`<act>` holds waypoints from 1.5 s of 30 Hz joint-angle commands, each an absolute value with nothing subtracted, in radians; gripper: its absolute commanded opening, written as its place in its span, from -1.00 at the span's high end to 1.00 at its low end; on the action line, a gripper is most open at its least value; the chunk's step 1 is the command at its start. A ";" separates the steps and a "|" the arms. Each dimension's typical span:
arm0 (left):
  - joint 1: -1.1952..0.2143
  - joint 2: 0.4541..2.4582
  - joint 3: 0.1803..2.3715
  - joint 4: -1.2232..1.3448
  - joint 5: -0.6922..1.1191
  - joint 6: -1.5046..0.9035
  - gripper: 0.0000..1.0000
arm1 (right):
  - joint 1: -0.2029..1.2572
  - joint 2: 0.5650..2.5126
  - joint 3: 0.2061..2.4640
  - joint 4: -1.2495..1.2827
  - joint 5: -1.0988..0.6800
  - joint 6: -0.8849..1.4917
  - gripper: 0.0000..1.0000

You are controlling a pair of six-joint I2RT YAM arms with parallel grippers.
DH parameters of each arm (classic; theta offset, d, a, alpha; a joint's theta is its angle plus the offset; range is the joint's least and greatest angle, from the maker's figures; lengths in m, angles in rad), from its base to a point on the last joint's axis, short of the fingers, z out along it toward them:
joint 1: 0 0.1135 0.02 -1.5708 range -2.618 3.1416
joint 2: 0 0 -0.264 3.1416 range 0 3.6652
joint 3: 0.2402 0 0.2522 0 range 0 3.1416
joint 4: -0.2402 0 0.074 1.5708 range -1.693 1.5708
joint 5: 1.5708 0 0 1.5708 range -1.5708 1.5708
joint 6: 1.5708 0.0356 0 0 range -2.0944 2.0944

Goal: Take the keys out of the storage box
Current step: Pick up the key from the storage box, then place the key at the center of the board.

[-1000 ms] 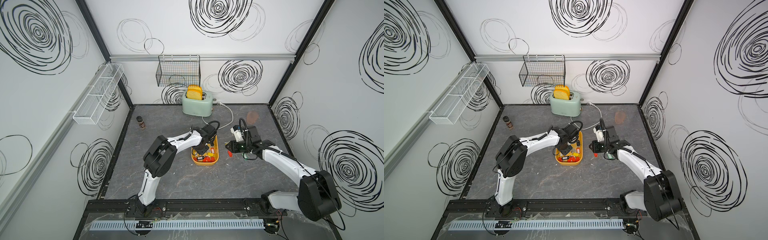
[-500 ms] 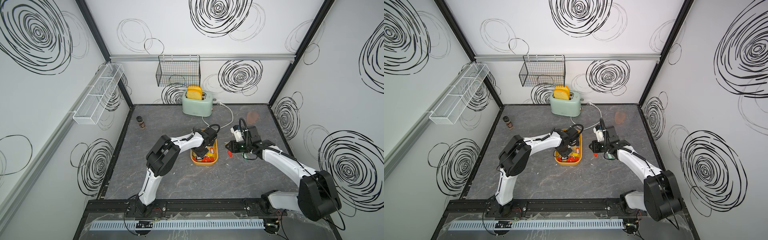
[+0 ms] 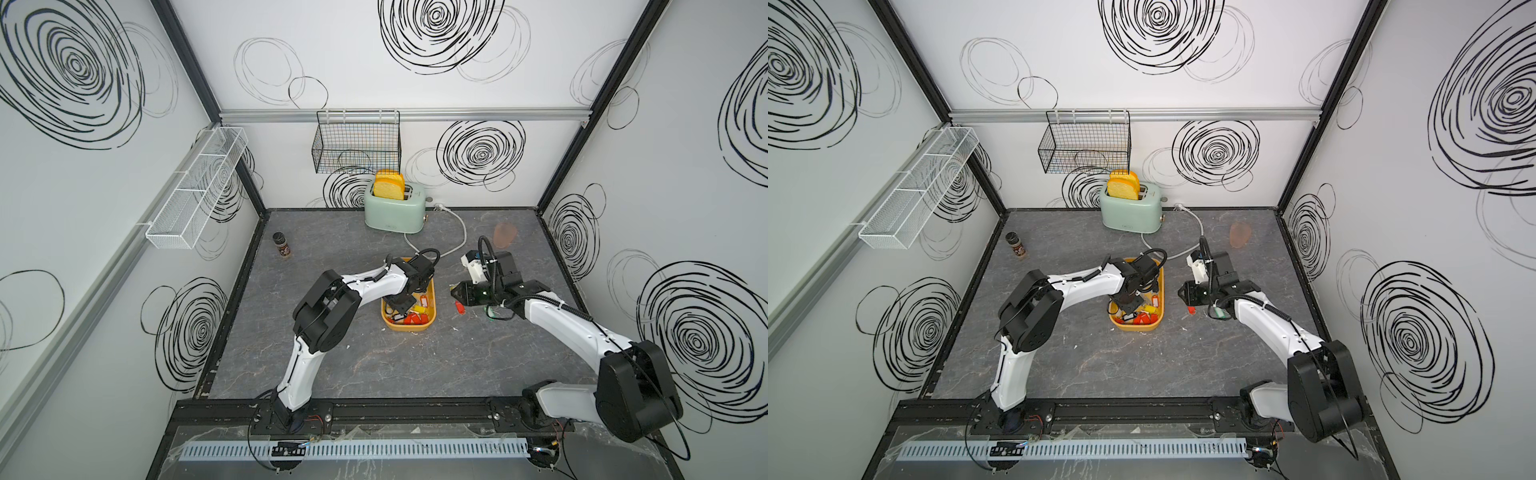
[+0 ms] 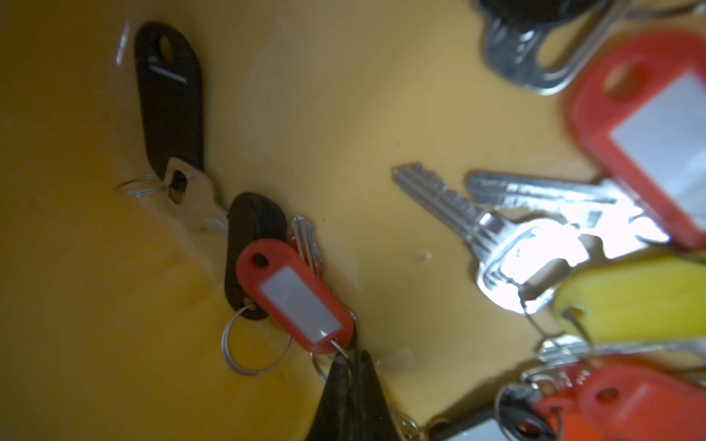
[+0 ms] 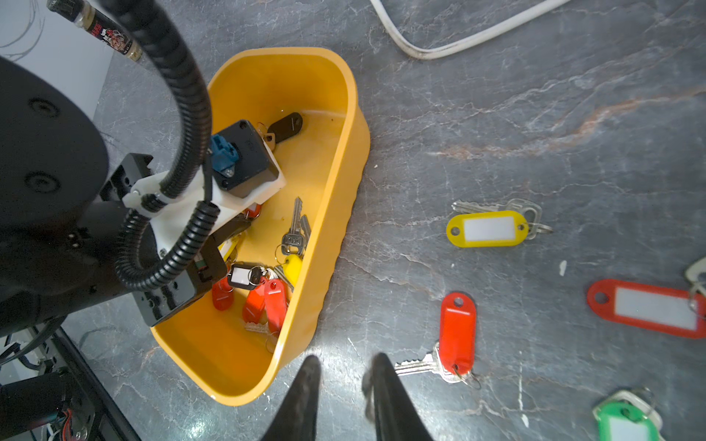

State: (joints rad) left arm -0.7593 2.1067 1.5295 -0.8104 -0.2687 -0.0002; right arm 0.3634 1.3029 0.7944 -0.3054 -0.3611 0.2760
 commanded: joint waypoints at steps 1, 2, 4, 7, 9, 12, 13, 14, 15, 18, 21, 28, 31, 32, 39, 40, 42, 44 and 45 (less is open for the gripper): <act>-0.764 2.075 1.539 -0.813 -0.259 -0.005 1.00 | 0.366 1.285 0.787 -0.297 -0.371 0.269 0.44; -0.763 2.066 1.543 -0.813 -0.255 -0.006 1.00 | 0.367 1.285 0.789 -0.297 -0.371 0.268 0.44; -0.763 2.051 1.549 -0.809 -0.247 -0.008 1.00 | 0.367 1.285 0.791 -0.302 -0.370 0.269 0.44; -0.758 2.018 1.557 -0.797 -0.230 -0.015 1.00 | 0.366 1.284 0.795 -0.305 -0.369 0.270 0.44; -0.750 1.995 1.560 -0.790 -0.217 -0.022 1.00 | 0.368 1.284 0.798 -0.306 -0.369 0.272 0.44; -0.740 1.955 1.560 -0.781 -0.206 -0.034 1.00 | 0.367 1.280 0.799 -0.308 -0.369 0.273 0.44; -0.737 1.939 1.557 -0.774 -0.203 -0.039 1.00 | 0.368 1.279 0.799 -0.308 -0.368 0.275 0.44; -0.731 1.923 1.554 -0.767 -0.196 -0.043 1.00 | 0.367 1.279 0.801 -0.308 -0.369 0.276 0.44; -0.727 1.910 1.552 -0.761 -0.191 -0.048 1.00 | 0.368 1.279 0.803 -0.308 -0.369 0.276 0.44; -0.711 1.869 1.551 -0.745 -0.174 -0.062 1.00 | 0.370 1.281 0.810 -0.309 -0.374 0.279 0.44; -0.690 1.821 1.545 -0.727 -0.156 -0.078 1.00 | 0.373 1.282 0.816 -0.307 -0.375 0.285 0.44; -0.606 1.704 1.502 -0.674 -0.137 -0.113 1.00 | 0.387 1.302 0.841 -0.307 -0.374 0.286 0.44; -0.555 1.668 1.478 -0.660 -0.138 -0.131 1.00 | 0.395 1.314 0.850 -0.304 -0.372 0.289 0.44; -0.534 1.659 1.467 -0.656 -0.127 -0.137 1.00 | 0.398 1.318 0.851 -0.301 -0.370 0.290 0.44; -0.430 1.649 1.381 -0.626 -0.151 -0.151 1.00 | 0.411 1.336 0.863 -0.298 -0.363 0.297 0.44; -0.419 1.657 1.370 -0.624 -0.161 -0.150 1.00 | 0.414 1.338 0.864 -0.298 -0.363 0.297 0.44; -0.399 1.676 1.353 -0.619 -0.173 -0.147 1.00 | 0.413 1.339 0.864 -0.296 -0.361 0.298 0.44; -0.389 1.704 1.346 -0.627 -0.196 -0.145 1.00 | 0.414 1.341 0.864 -0.296 -0.357 0.299 0.44; -0.390 1.716 1.345 -0.631 -0.213 -0.146 1.00 | 0.414 1.341 0.864 -0.297 -0.357 0.299 0.44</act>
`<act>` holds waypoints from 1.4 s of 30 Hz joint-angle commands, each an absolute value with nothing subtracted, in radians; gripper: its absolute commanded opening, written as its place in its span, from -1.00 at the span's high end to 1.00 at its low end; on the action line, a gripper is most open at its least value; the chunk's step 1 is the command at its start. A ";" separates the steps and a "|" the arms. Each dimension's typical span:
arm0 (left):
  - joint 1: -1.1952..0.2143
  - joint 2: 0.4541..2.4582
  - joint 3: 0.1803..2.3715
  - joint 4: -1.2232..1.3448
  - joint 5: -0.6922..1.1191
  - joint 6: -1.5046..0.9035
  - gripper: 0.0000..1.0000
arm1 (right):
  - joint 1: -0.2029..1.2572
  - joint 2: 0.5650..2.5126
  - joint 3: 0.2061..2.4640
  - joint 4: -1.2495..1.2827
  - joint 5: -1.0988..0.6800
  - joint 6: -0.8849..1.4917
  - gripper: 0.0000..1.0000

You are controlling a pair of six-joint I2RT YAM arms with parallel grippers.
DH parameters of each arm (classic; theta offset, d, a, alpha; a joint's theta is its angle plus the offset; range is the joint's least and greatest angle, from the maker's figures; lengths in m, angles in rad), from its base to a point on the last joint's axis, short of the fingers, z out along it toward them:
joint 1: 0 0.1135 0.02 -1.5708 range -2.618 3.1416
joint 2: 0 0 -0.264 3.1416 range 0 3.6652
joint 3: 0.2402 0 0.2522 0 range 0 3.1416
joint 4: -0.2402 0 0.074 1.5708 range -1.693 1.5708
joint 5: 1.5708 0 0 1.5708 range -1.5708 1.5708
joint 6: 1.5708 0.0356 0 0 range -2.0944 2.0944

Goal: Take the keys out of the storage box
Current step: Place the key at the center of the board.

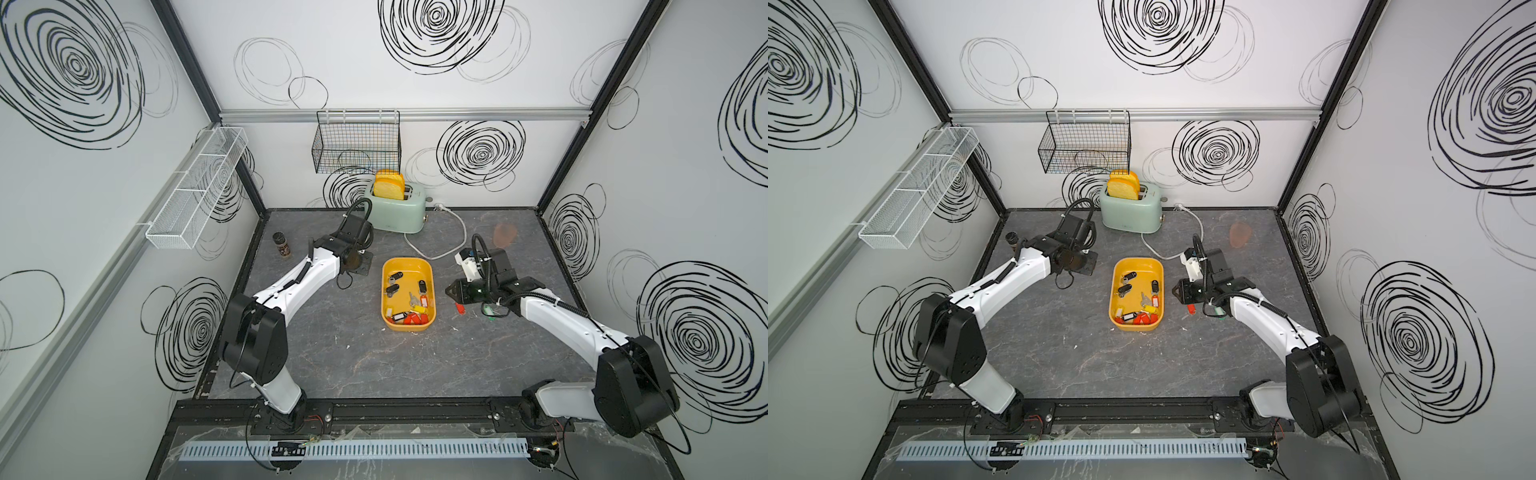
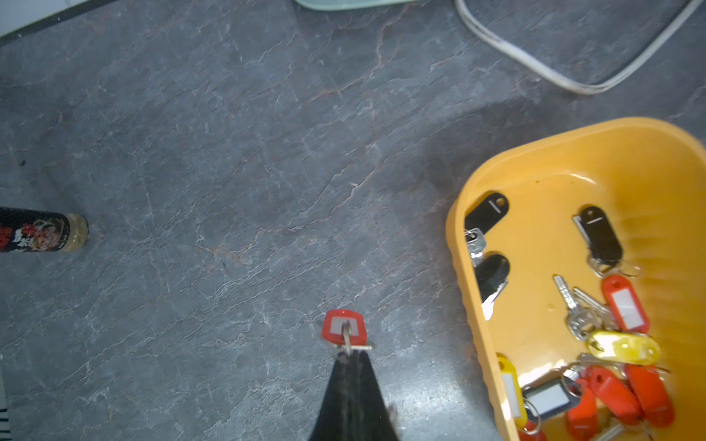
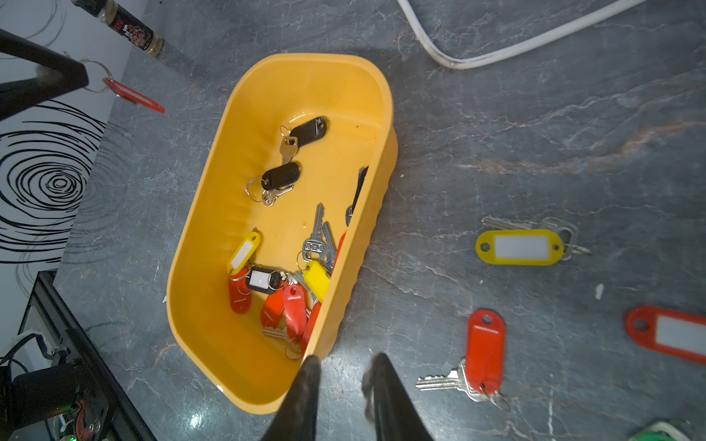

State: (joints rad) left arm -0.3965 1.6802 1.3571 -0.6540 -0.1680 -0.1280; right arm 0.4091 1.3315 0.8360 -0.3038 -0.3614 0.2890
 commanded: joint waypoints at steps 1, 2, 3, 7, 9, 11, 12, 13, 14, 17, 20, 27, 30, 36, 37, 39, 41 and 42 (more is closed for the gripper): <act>-0.389 1.728 1.342 -0.633 -0.225 -0.148 1.00 | 0.414 1.342 0.863 -0.296 -0.356 0.300 0.44; -0.390 1.739 1.338 -0.633 -0.227 -0.150 1.00 | 0.414 1.341 0.861 -0.296 -0.356 0.301 0.44; -0.392 1.747 1.335 -0.634 -0.237 -0.152 1.00 | 0.414 1.341 0.861 -0.296 -0.355 0.302 0.44; -0.415 1.791 1.321 -0.636 -0.283 -0.155 1.00 | 0.414 1.345 0.860 -0.292 -0.353 0.301 0.44; -0.423 1.812 1.317 -0.637 -0.282 -0.159 1.00 | 0.413 1.347 0.862 -0.291 -0.353 0.299 0.44; -0.432 1.823 1.309 -0.631 -0.282 -0.165 1.00 | 0.414 1.349 0.865 -0.294 -0.353 0.297 0.44; -0.436 1.826 1.305 -0.627 -0.279 -0.168 1.00 | 0.413 1.351 0.865 -0.293 -0.353 0.296 0.44; -0.443 1.828 1.299 -0.622 -0.276 -0.171 1.00 | 0.414 1.352 0.865 -0.294 -0.352 0.295 0.44; -0.449 1.831 1.293 -0.618 -0.268 -0.174 0.99 | 0.414 1.351 0.865 -0.294 -0.352 0.293 0.44; -0.472 1.846 1.282 -0.612 -0.267 -0.182 0.96 | 0.414 1.354 0.865 -0.294 -0.351 0.290 0.44; -0.485 1.860 1.277 -0.608 -0.250 -0.188 0.96 | 0.414 1.355 0.866 -0.295 -0.351 0.287 0.44; -0.491 1.859 1.273 -0.607 -0.226 -0.193 0.79 | 0.414 1.353 0.865 -0.298 -0.349 0.284 0.44; -0.491 1.847 1.275 -0.613 -0.213 -0.194 0.62 | 0.414 1.355 0.867 -0.297 -0.350 0.283 0.44; -0.501 1.811 1.285 -0.638 -0.206 -0.197 0.43 | 0.414 1.356 0.872 -0.296 -0.351 0.281 0.43; -0.500 1.801 1.285 -0.637 -0.201 -0.199 0.41 | 0.414 1.356 0.871 -0.298 -0.352 0.281 0.43; -0.499 1.782 1.287 -0.636 -0.187 -0.202 0.39 | 0.413 1.355 0.873 -0.298 -0.352 0.280 0.44; -0.498 1.766 1.299 -0.643 -0.171 -0.205 0.36 | 0.414 1.353 0.873 -0.302 -0.351 0.280 0.44; -0.498 1.759 1.303 -0.644 -0.161 -0.207 0.35 | 0.414 1.350 0.873 -0.301 -0.348 0.280 0.44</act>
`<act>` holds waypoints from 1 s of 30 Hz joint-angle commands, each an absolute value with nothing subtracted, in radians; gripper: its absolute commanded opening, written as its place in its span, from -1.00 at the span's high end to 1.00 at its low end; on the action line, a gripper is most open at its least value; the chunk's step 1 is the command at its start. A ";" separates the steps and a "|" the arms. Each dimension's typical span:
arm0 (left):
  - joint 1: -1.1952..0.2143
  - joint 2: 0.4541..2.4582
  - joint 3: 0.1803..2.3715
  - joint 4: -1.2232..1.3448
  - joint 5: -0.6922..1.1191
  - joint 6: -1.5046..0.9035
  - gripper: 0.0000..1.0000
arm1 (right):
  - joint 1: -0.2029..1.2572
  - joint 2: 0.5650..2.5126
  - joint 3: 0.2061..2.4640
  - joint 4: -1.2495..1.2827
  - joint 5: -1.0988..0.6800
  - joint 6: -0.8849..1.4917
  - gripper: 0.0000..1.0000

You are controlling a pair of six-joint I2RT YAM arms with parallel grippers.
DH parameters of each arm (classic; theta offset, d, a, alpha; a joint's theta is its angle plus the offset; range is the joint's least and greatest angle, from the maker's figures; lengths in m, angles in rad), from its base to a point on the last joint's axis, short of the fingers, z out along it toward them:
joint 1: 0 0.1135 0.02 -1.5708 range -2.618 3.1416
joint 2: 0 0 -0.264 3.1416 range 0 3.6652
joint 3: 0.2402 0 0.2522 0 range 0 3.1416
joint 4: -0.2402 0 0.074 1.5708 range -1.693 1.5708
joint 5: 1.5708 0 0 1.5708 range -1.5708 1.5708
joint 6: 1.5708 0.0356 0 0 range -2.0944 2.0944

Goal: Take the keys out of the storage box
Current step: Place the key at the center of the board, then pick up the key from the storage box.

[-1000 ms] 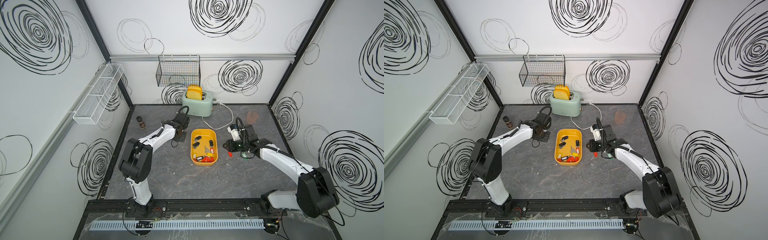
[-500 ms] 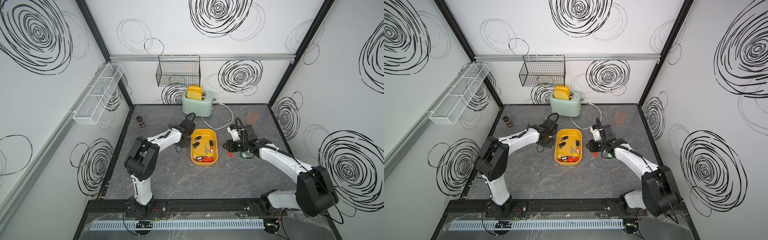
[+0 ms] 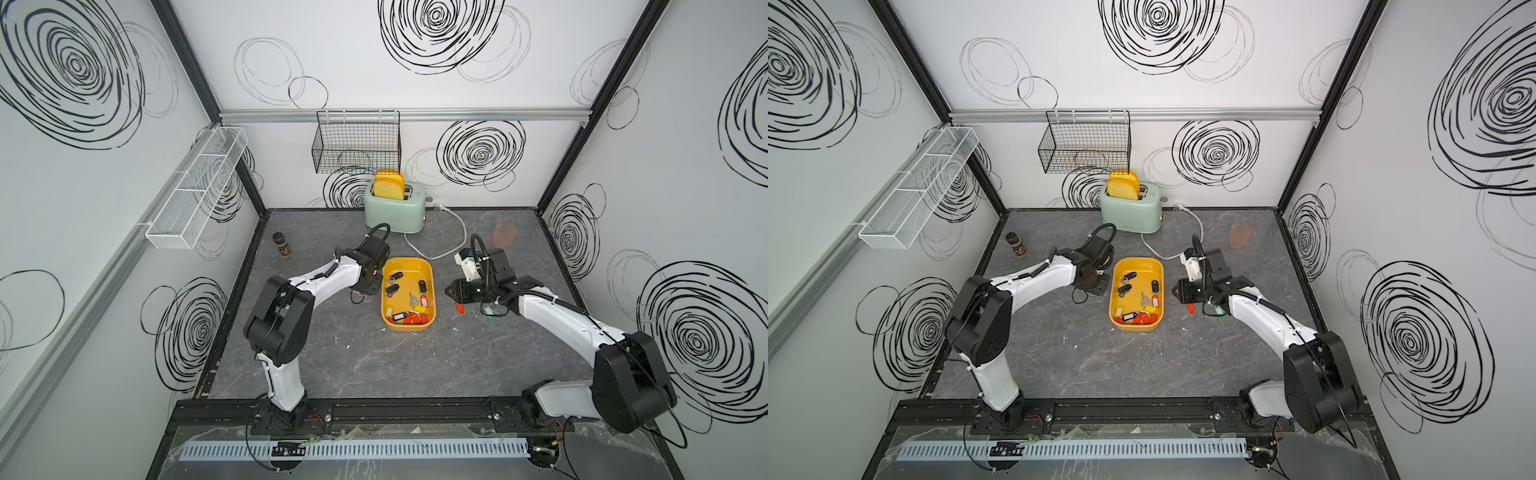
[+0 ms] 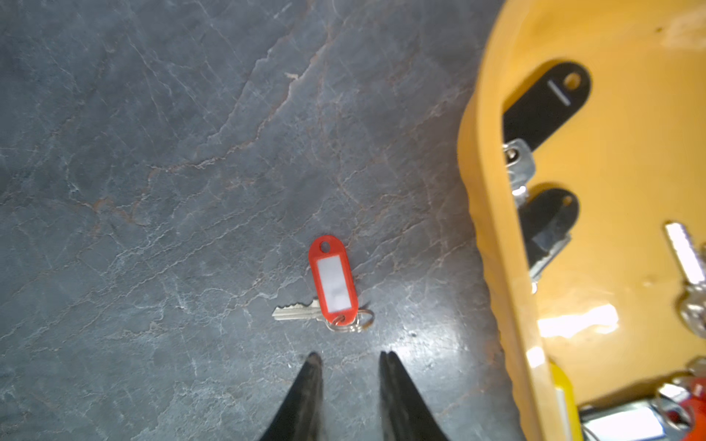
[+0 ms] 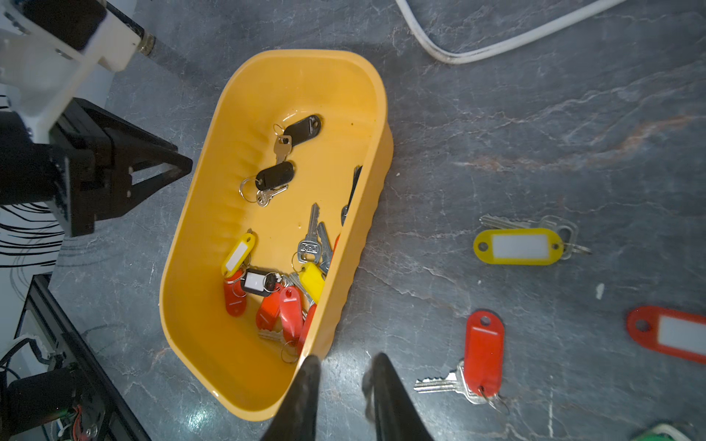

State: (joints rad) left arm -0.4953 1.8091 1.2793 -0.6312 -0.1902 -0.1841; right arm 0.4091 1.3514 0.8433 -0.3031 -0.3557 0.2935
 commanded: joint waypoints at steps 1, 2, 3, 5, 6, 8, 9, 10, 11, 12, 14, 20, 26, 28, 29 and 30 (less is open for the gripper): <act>-0.498 1.749 1.311 -0.644 -0.150 -0.207 0.34 | 0.414 1.347 0.873 -0.301 -0.348 0.279 0.44; -0.499 1.741 1.320 -0.644 -0.137 -0.209 0.32 | 0.414 1.345 0.871 -0.302 -0.347 0.279 0.44; -0.500 1.734 1.326 -0.644 -0.125 -0.211 0.31 | 0.414 1.342 0.869 -0.302 -0.346 0.279 0.43; -0.507 1.723 1.347 -0.641 -0.097 -0.211 0.28 | 0.413 1.338 0.869 -0.303 -0.348 0.280 0.43; -0.513 1.721 1.355 -0.641 -0.089 -0.210 0.26 | 0.414 1.335 0.867 -0.304 -0.348 0.280 0.44; -0.534 1.723 1.378 -0.644 -0.067 -0.200 0.24 | 0.414 1.330 0.867 -0.304 -0.350 0.279 0.44; -0.545 1.724 1.385 -0.644 -0.061 -0.195 0.23 | 0.413 1.329 0.867 -0.306 -0.350 0.280 0.44; -0.558 1.728 1.392 -0.644 -0.047 -0.191 0.21 | 0.414 1.325 0.865 -0.307 -0.349 0.281 0.44; -0.569 1.734 1.401 -0.647 -0.036 -0.191 0.20 | 0.413 1.324 0.865 -0.309 -0.348 0.279 0.44; -0.579 1.739 1.406 -0.648 -0.026 -0.191 0.20 | 0.413 1.321 0.865 -0.313 -0.346 0.278 0.44; -0.599 1.747 1.411 -0.645 0.001 -0.197 0.20 | 0.411 1.312 0.864 -0.319 -0.343 0.276 0.44; -0.649 1.781 1.428 -0.650 0.064 -0.214 0.20 | 0.400 1.283 0.848 -0.332 -0.349 0.269 0.44; -0.683 1.823 1.415 -0.638 0.121 -0.259 0.19 | 0.396 1.252 0.827 -0.336 -0.351 0.273 0.41; -0.693 1.841 1.410 -0.637 0.123 -0.271 0.19 | 0.393 1.246 0.822 -0.339 -0.353 0.275 0.41; -0.697 1.850 1.409 -0.633 0.122 -0.276 0.19 | 0.394 1.244 0.821 -0.339 -0.354 0.275 0.41; -0.700 1.858 1.405 -0.630 0.123 -0.282 0.20 | 0.393 1.240 0.817 -0.338 -0.353 0.276 0.41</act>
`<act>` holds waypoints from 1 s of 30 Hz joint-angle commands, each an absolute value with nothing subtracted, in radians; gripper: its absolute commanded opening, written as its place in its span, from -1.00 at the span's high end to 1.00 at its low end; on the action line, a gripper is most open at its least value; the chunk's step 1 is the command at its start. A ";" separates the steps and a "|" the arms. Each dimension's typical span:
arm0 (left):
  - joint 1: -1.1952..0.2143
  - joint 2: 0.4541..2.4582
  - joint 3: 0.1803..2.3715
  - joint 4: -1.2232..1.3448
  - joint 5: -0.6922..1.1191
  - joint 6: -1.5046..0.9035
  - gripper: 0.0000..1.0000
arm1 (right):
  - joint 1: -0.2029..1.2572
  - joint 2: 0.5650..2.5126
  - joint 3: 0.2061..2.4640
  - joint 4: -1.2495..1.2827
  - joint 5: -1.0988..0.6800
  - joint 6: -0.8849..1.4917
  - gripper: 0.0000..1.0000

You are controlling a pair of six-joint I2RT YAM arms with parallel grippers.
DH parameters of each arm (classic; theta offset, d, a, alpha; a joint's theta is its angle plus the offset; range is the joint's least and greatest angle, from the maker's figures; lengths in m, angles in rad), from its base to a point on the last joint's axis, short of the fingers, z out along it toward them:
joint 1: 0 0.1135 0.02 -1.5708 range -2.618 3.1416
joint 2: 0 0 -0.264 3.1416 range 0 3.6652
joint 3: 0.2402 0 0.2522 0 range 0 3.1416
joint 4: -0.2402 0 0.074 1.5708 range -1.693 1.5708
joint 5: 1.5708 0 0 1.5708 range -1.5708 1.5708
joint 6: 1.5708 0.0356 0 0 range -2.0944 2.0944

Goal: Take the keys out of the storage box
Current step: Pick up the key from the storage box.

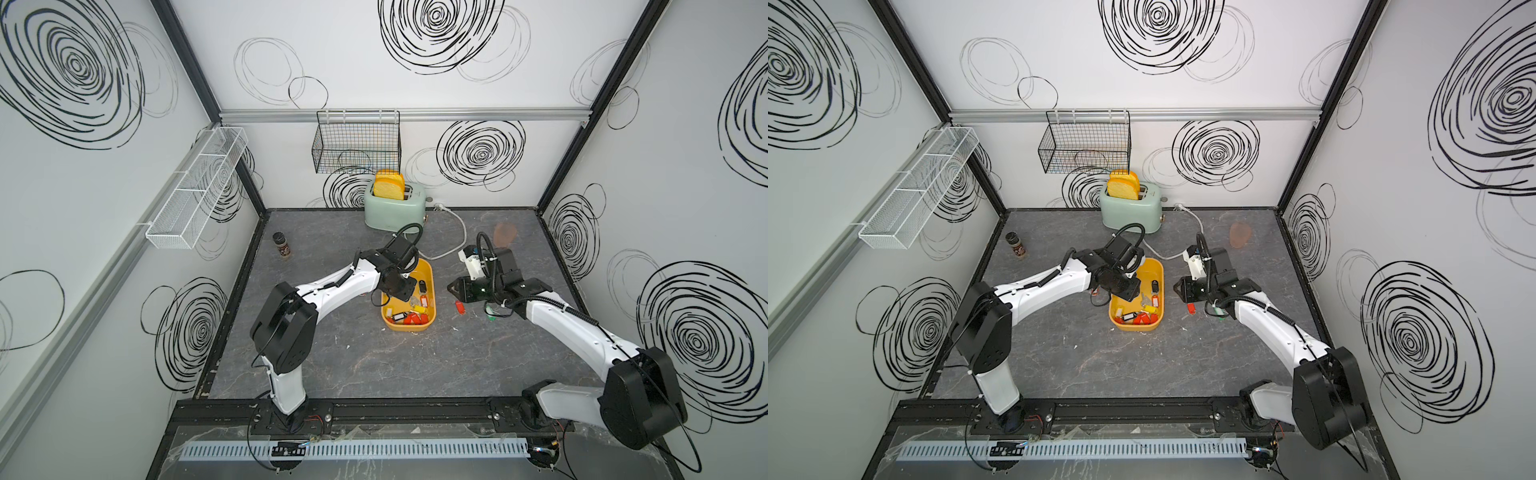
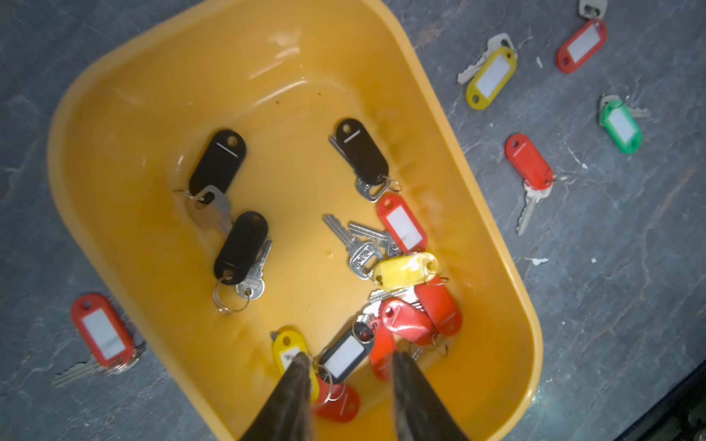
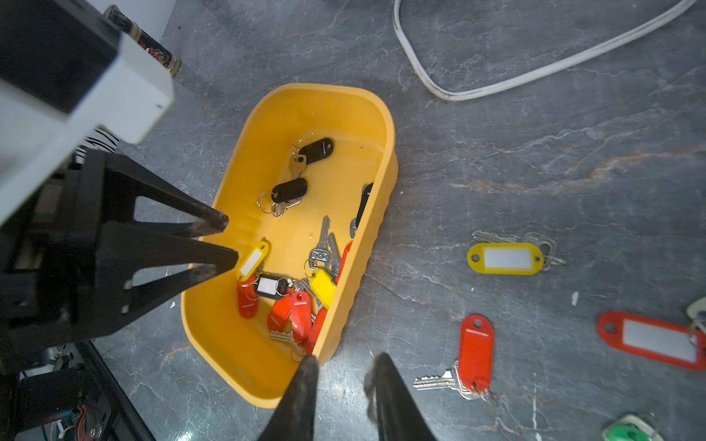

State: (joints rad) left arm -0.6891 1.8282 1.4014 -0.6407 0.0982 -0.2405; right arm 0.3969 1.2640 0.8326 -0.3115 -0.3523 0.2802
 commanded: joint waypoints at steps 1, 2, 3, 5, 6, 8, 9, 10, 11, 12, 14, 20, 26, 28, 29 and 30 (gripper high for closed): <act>-0.704 1.868 1.402 -0.626 0.125 -0.289 0.21 | 0.393 1.238 0.815 -0.336 -0.353 0.277 0.40; -0.706 1.878 1.400 -0.623 0.125 -0.295 0.22 | 0.394 1.238 0.811 -0.334 -0.352 0.278 0.40; -0.707 1.885 1.398 -0.620 0.126 -0.300 0.22 | 0.394 1.238 0.809 -0.333 -0.354 0.280 0.40; -0.710 1.903 1.396 -0.614 0.131 -0.314 0.22 | 0.394 1.241 0.805 -0.331 -0.355 0.280 0.40; -0.713 1.909 1.397 -0.612 0.135 -0.317 0.22 | 0.394 1.241 0.804 -0.331 -0.356 0.280 0.41; -0.726 1.927 1.403 -0.611 0.132 -0.321 0.22 | 0.392 1.238 0.799 -0.327 -0.354 0.280 0.40; -0.730 1.934 1.405 -0.611 0.129 -0.323 0.22 | 0.392 1.238 0.798 -0.328 -0.352 0.280 0.40; -0.733 1.944 1.407 -0.610 0.128 -0.327 0.22 | 0.391 1.236 0.797 -0.328 -0.351 0.280 0.40; -0.736 1.951 1.410 -0.609 0.125 -0.332 0.22 | 0.391 1.237 0.798 -0.329 -0.350 0.279 0.40; -0.737 1.958 1.408 -0.606 0.121 -0.336 0.22 | 0.391 1.237 0.798 -0.331 -0.347 0.280 0.40; -0.741 1.970 1.408 -0.599 0.108 -0.344 0.22 | 0.388 1.236 0.796 -0.331 -0.347 0.279 0.40; -0.744 1.998 1.416 -0.581 0.099 -0.358 0.20 | 0.385 1.236 0.790 -0.327 -0.347 0.279 0.40; -0.746 2.027 1.438 -0.577 0.069 -0.369 0.18 | 0.381 1.238 0.792 -0.327 -0.350 0.279 0.40; -0.746 2.040 1.452 -0.578 0.056 -0.376 0.18 | 0.381 1.239 0.790 -0.325 -0.349 0.277 0.40; -0.745 2.045 1.459 -0.578 0.055 -0.377 0.18 | 0.380 1.239 0.790 -0.324 -0.349 0.276 0.40; -0.747 2.052 1.467 -0.580 0.055 -0.378 0.19 | 0.380 1.242 0.790 -0.325 -0.350 0.277 0.40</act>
